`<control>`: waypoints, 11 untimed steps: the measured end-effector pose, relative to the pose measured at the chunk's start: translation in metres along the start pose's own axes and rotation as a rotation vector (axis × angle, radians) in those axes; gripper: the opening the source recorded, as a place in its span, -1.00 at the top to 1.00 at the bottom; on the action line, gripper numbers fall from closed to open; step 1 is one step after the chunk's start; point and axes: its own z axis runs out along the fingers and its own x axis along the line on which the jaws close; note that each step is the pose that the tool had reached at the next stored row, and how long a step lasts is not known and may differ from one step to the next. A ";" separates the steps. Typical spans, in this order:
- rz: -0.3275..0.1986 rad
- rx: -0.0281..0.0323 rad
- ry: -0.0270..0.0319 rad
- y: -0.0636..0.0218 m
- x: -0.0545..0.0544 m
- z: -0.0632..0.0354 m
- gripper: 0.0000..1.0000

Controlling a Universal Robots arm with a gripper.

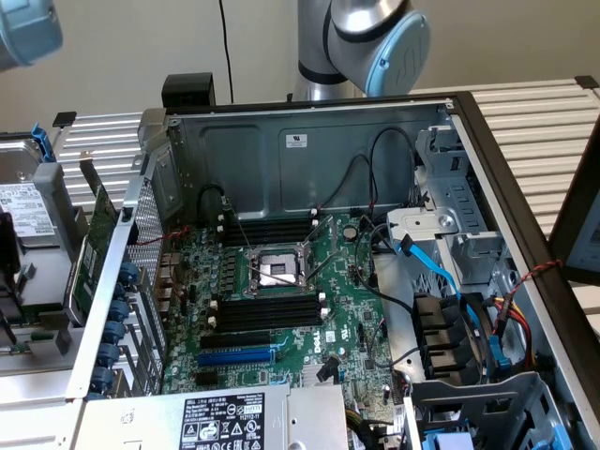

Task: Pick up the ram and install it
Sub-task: 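Pick up the ram and move it above insertion slot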

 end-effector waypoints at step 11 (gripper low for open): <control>0.000 -0.0049 -0.0035 0.0002 0.000 0.0105 0.27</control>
